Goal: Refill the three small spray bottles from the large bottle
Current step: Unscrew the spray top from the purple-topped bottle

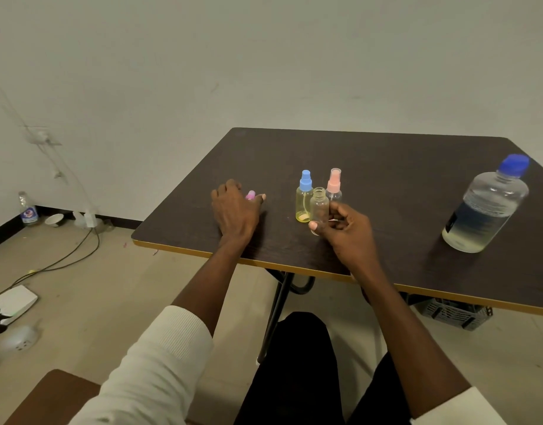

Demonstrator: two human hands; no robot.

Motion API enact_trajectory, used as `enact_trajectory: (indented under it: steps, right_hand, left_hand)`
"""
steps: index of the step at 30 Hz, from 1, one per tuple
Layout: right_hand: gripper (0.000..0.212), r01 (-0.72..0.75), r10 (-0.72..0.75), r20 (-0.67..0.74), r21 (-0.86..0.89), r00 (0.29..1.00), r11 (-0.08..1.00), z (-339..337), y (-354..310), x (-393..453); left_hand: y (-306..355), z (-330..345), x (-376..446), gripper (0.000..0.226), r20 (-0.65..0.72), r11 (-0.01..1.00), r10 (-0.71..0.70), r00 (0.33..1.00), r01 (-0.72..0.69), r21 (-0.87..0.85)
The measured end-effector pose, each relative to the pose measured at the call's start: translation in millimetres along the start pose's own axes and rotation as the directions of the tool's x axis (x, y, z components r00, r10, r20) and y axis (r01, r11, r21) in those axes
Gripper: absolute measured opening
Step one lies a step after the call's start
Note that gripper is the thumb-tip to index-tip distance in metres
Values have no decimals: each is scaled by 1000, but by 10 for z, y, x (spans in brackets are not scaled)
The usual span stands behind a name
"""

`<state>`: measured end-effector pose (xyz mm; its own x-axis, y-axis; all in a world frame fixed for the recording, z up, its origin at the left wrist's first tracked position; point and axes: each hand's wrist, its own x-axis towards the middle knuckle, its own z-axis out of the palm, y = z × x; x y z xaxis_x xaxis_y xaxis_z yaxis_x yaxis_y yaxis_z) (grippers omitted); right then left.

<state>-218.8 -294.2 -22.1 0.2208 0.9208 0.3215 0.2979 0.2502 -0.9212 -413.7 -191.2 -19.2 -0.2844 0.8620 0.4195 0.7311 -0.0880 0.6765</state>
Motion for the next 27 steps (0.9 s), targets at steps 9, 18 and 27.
enact_trajectory:
  steps: [9, 18, 27]
  right_hand:
    - [33, 17, -13, -95, 44, 995, 999, -127, -111, -87]
    - [34, -126, 106, -234, -74, 966, 989, -921, 71, -39]
    - [33, -193, 166, -177, -145, 970, 970, -1162, 188, -32]
  left_hand:
    - [198, 0, -346, 12, -426, 861, 357, 831, -470, -194]
    - [1052, 414, -1204, 8, -177, 574, 634, 753, -611, -546]
    - [1320, 557, -1288, 8, 50, 685, 558, 828, -425, -592]
